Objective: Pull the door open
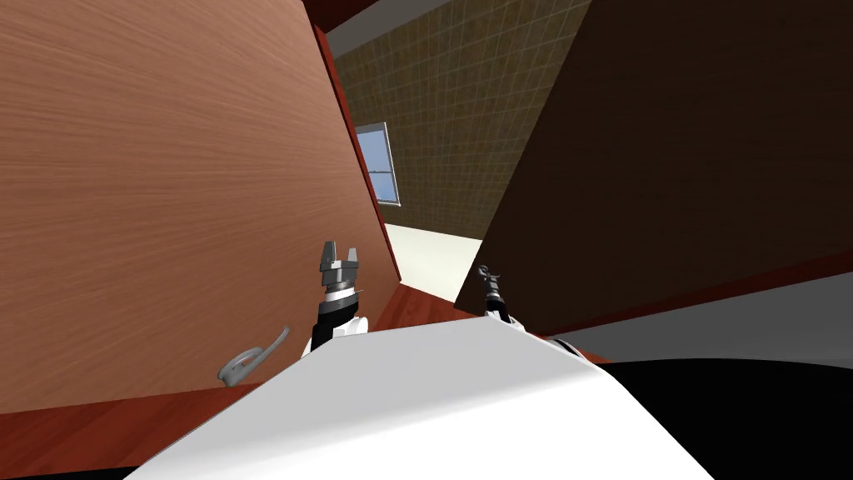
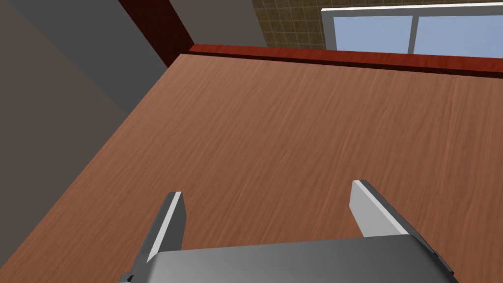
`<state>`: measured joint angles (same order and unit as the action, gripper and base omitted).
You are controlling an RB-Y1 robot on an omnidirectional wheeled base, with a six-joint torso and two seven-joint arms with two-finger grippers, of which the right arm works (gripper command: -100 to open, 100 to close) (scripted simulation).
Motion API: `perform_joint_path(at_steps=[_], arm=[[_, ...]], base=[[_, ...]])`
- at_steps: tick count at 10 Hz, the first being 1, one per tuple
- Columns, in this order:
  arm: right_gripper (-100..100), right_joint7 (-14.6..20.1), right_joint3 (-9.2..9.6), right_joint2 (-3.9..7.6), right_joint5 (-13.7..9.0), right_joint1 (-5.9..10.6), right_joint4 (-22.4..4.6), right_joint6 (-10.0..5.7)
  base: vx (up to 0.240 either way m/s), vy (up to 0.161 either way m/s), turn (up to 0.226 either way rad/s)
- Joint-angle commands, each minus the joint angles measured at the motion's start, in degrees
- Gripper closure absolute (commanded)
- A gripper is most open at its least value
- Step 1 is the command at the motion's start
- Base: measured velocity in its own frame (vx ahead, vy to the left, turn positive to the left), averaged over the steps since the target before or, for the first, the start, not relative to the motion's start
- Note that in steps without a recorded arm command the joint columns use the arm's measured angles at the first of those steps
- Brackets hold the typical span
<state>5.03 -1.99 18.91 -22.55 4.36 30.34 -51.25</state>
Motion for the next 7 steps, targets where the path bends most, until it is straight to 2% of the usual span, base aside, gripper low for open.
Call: perform_joint_path(at_steps=[1, 5, 6, 7], arm=[[100, 1.02, 0.94, 0.41, 0.58, -0.42, 0.11, -0.23], [100, 3.44, 3.22, 1.66, 2.01, -1.13, 0.66, -0.68], [100, 3.01, 2.92, 1.42, 1.82, -0.97, 0.63, -0.48], [100, 4.02, 4.0, 1.84, 2.35, -1.56, 0.81, -0.92]], base=[[-0.207, -0.018, 0.098], [-0.222, -0.018, 0.101], [-0.1, 0.002, 0.02], [-0.144, -0.033, 0.1]])
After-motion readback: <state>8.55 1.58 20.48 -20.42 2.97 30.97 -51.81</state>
